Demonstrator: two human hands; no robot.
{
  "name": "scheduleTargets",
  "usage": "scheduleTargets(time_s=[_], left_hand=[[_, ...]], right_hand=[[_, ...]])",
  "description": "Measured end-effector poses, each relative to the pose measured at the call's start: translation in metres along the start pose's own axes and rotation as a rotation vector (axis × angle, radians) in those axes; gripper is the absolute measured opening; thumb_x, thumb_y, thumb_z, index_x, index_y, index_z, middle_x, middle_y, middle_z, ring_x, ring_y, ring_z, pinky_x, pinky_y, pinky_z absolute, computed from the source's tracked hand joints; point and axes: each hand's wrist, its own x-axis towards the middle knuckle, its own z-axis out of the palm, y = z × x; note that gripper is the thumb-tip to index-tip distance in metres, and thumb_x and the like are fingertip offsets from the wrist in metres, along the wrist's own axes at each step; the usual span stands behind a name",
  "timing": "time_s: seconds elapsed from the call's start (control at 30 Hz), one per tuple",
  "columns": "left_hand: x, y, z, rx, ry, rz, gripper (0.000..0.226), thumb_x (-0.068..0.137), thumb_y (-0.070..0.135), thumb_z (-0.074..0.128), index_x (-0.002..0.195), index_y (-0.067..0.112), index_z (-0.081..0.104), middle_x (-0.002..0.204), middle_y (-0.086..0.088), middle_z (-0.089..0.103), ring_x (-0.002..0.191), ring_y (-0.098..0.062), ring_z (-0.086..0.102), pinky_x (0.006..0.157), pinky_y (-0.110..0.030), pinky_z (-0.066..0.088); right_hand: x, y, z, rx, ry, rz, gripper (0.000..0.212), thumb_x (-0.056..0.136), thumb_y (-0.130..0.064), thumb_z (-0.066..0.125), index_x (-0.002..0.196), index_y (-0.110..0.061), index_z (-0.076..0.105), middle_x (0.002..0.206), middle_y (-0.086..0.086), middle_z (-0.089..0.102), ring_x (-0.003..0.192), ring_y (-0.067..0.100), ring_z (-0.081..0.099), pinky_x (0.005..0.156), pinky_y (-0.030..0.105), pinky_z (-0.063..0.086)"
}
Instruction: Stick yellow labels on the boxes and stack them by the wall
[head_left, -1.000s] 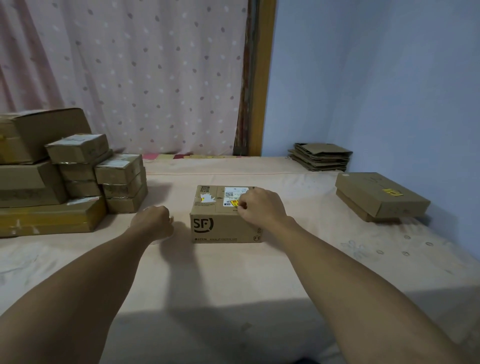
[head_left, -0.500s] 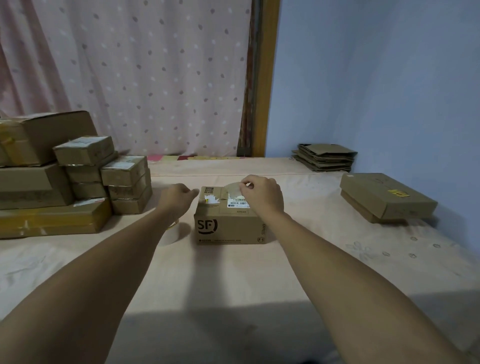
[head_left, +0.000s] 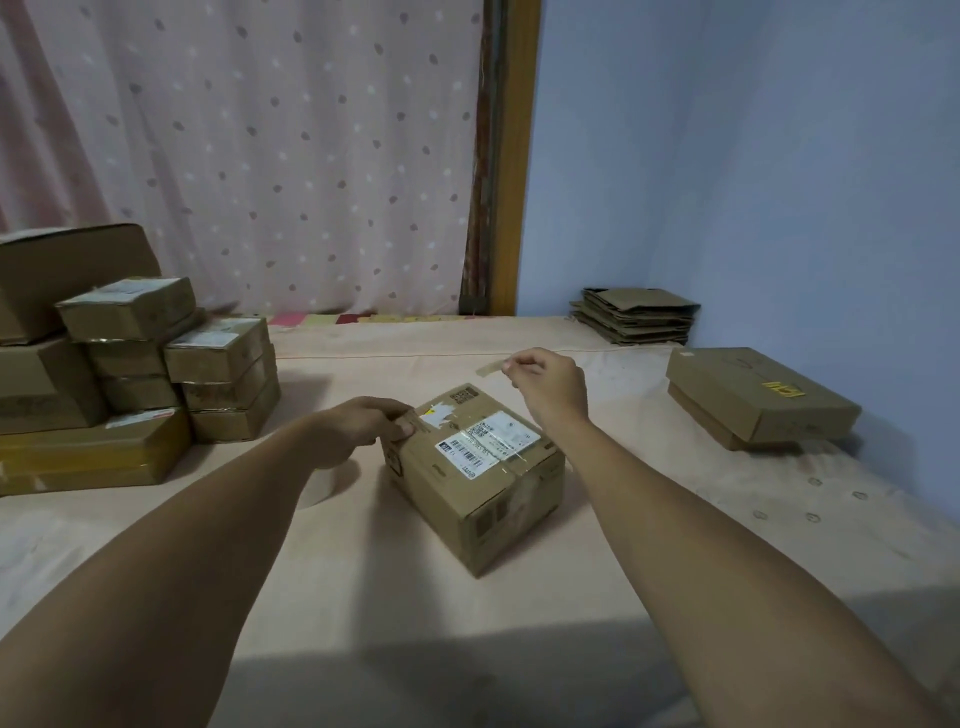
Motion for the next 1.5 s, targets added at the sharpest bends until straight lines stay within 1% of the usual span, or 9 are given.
scheduleTargets(time_s=[0.07, 0.13, 0.23, 0.33, 0.47, 0.73, 1.0, 1.3, 1.5], left_hand=[[0.014, 0.003, 0.008, -0.034, 0.057, 0.096, 0.035, 0.083, 0.01, 0.071, 0.116, 0.019, 0.073, 0.122, -0.001, 0.07, 0.124, -0.021, 0.057, 0.107, -0.03, 0.042], [0.024, 0.011, 0.019, 0.023, 0.136, 0.168, 0.031, 0.092, -0.005, 0.062, 0.109, 0.017, 0.075, 0.113, -0.002, 0.07, 0.111, -0.019, 0.06, 0.088, -0.018, 0.047], [0.032, 0.019, 0.03, 0.198, 0.274, 0.206, 0.029, 0.097, 0.001, 0.057, 0.101, 0.021, 0.077, 0.106, -0.001, 0.07, 0.1, -0.018, 0.061, 0.073, -0.021, 0.047], [0.032, 0.019, 0.036, 0.377, 0.392, 0.217, 0.031, 0.096, 0.005, 0.052, 0.103, 0.021, 0.078, 0.107, -0.002, 0.07, 0.102, -0.022, 0.061, 0.076, -0.028, 0.048], [0.034, 0.017, 0.046, 0.441, 0.498, 0.213, 0.029, 0.094, 0.011, 0.052, 0.104, 0.021, 0.078, 0.114, -0.009, 0.062, 0.109, -0.028, 0.057, 0.089, -0.032, 0.048], [0.039, 0.012, 0.031, 0.726, 0.347, 0.223, 0.041, 0.091, 0.054, 0.051, 0.115, 0.033, 0.076, 0.113, 0.0, 0.067, 0.112, -0.022, 0.048, 0.09, -0.039, 0.047], [0.037, 0.011, 0.034, 0.65, 0.375, 0.234, 0.033, 0.095, 0.047, 0.061, 0.12, 0.029, 0.073, 0.112, -0.004, 0.061, 0.115, -0.026, 0.047, 0.092, -0.041, 0.049], [0.031, 0.013, 0.036, 0.629, 0.385, 0.237, 0.035, 0.095, 0.048, 0.061, 0.121, 0.028, 0.073, 0.116, -0.006, 0.063, 0.119, -0.028, 0.045, 0.099, -0.042, 0.044], [0.025, 0.015, 0.041, 0.618, 0.398, 0.246, 0.035, 0.098, 0.043, 0.058, 0.128, 0.027, 0.069, 0.123, -0.008, 0.055, 0.124, -0.028, 0.038, 0.097, -0.035, 0.034]], right_hand=[[0.002, 0.004, -0.003, 0.008, -0.063, -0.024, 0.006, 0.086, -0.031, 0.08, 0.091, -0.028, 0.08, 0.089, -0.015, 0.076, 0.089, 0.002, 0.071, 0.083, 0.026, 0.057], [0.001, 0.007, -0.006, 0.005, -0.126, -0.038, 0.01, 0.082, -0.029, 0.083, 0.091, -0.028, 0.08, 0.088, -0.016, 0.077, 0.089, -0.002, 0.071, 0.085, 0.023, 0.057], [-0.003, 0.012, -0.01, -0.018, -0.202, -0.036, 0.012, 0.079, -0.023, 0.082, 0.09, -0.029, 0.08, 0.088, -0.013, 0.077, 0.088, 0.001, 0.071, 0.084, 0.028, 0.06], [-0.004, 0.017, -0.011, -0.067, -0.263, 0.014, 0.011, 0.08, -0.028, 0.077, 0.09, -0.029, 0.08, 0.09, -0.013, 0.076, 0.089, 0.006, 0.071, 0.083, 0.035, 0.061], [0.002, 0.018, -0.004, -0.097, -0.181, 0.03, 0.017, 0.082, -0.044, 0.079, 0.086, -0.028, 0.078, 0.089, -0.014, 0.075, 0.09, 0.006, 0.068, 0.082, 0.032, 0.058], [0.003, 0.013, 0.017, -0.401, -0.173, -0.062, 0.005, 0.09, -0.028, 0.073, 0.095, -0.028, 0.074, 0.093, -0.006, 0.074, 0.088, 0.017, 0.067, 0.072, 0.033, 0.057], [0.008, 0.001, 0.02, -0.043, -0.137, 0.047, 0.015, 0.086, -0.016, 0.076, 0.098, -0.024, 0.072, 0.095, -0.004, 0.075, 0.092, 0.014, 0.071, 0.074, 0.033, 0.06], [0.004, 0.001, 0.028, -0.583, -0.137, -0.042, 0.014, 0.09, -0.03, 0.07, 0.103, -0.027, 0.067, 0.098, -0.002, 0.07, 0.085, 0.02, 0.062, 0.058, 0.027, 0.039], [0.002, -0.005, 0.031, -0.792, -0.124, -0.145, 0.018, 0.092, -0.027, 0.064, 0.107, -0.017, 0.067, 0.102, 0.005, 0.07, 0.095, 0.026, 0.061, 0.068, 0.032, 0.043]])
